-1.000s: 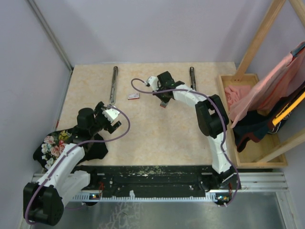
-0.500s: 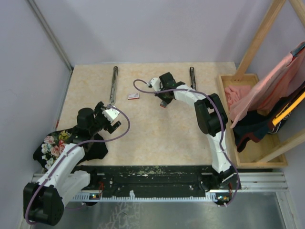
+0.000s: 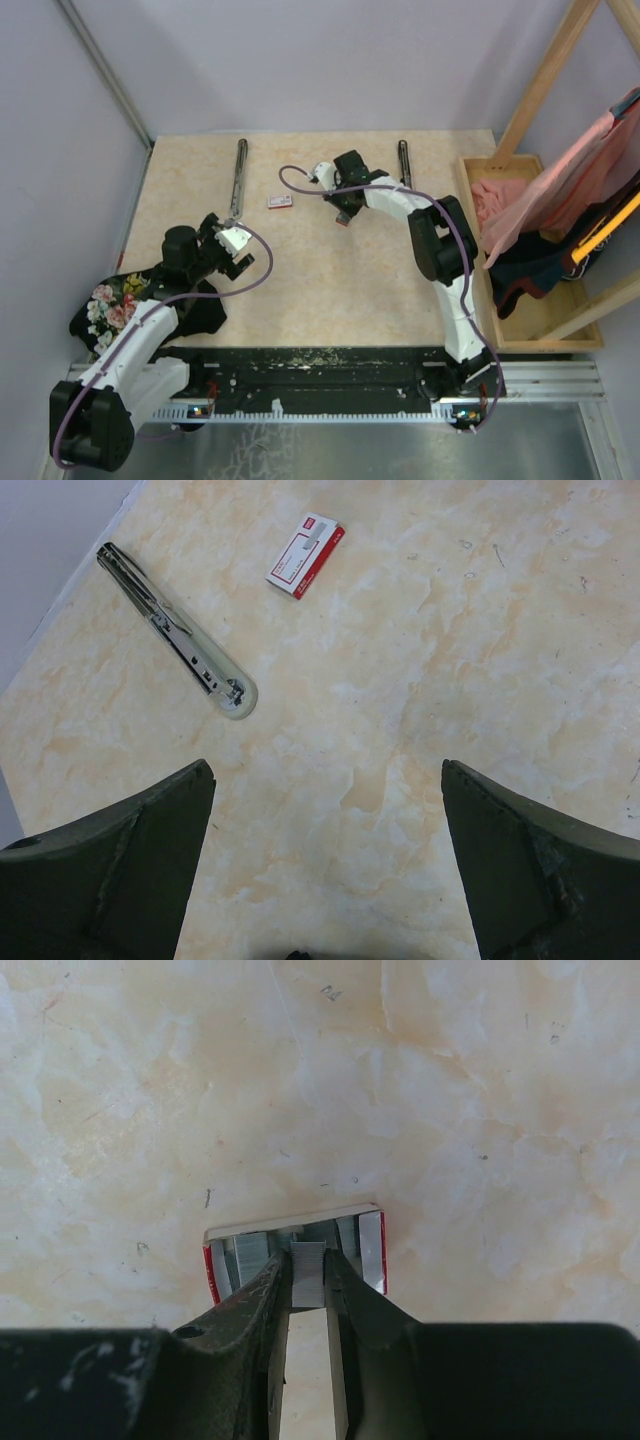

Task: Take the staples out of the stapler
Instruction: Place the staple in the staple box.

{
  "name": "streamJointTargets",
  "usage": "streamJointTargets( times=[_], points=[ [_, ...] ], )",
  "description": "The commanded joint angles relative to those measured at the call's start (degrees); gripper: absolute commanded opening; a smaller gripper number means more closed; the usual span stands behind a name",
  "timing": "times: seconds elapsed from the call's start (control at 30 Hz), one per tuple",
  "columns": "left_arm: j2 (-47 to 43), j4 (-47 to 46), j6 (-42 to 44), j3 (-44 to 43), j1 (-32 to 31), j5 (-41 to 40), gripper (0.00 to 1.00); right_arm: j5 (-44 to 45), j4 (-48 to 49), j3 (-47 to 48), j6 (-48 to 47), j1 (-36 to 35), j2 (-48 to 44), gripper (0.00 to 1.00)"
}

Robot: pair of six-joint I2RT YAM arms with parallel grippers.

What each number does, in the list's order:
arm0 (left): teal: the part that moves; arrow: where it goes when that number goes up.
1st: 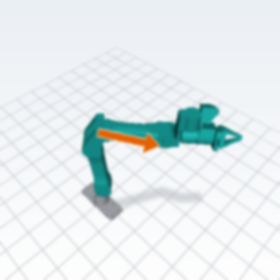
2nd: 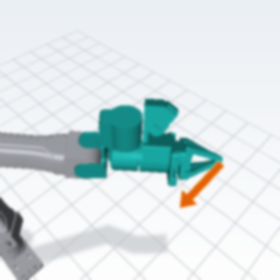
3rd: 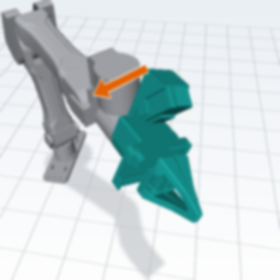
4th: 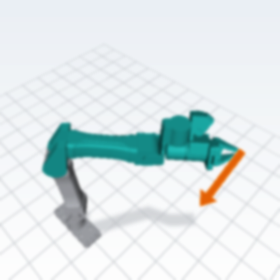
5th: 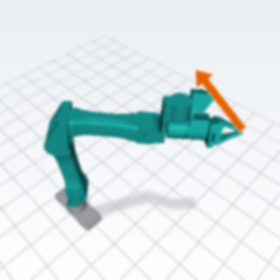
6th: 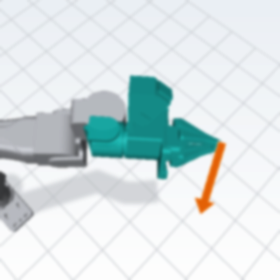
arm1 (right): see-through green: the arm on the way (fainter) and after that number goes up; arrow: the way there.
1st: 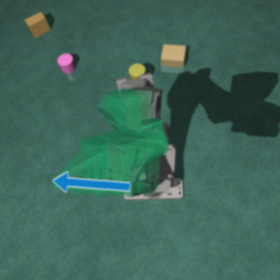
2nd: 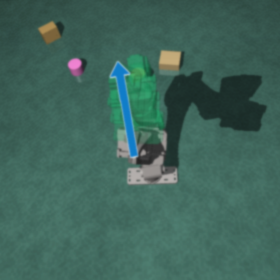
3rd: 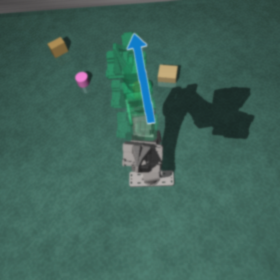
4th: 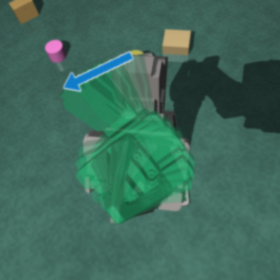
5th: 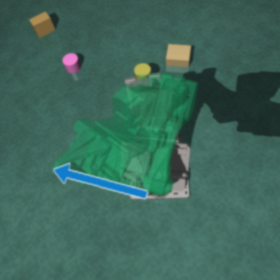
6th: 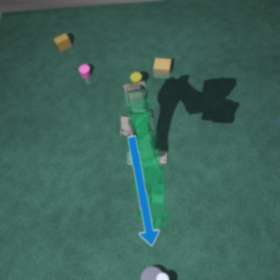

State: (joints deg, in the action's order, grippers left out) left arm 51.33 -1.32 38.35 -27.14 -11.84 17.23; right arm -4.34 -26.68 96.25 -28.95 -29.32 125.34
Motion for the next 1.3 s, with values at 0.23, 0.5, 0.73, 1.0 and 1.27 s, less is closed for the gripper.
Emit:
streamJointTargets(
  times=[0.23, 0.5, 0.73, 1.0, 1.27],
  points=[
    [0.00, -1.22, -0.64, 0.55, 0.59, 1.09, 0.99, -1.93, -1.23, 4.95, 0.11, 0.23, -0.74, 0.25],
    [-0.18, -1.18, -0.64, 0.61, 0.68, 1.11, 0.99, -2.62, -2.18, 5.09, -0.05, 0.47, -2.04, 0.40],
    [1.70, -3.06, -2.08, 0.04, 0.67, 1.89, 0.99, -5.87, -5.47, 7.27, 0.04, 2.00, -3.68, 0.62],
    [15.40, -3.20, -4.24, -9.38, 0.63, 3.08, 0.99, -11.54, -7.03, 10.62, 8.44, 7.06, -2.65, 0.76],
    [35.65, -3.15, -11.24, -27.27, 0.59, 0.08, 1.00, -15.20, -9.17, 17.34, 19.80, 9.65, 3.77, 0.81]
  ],
)
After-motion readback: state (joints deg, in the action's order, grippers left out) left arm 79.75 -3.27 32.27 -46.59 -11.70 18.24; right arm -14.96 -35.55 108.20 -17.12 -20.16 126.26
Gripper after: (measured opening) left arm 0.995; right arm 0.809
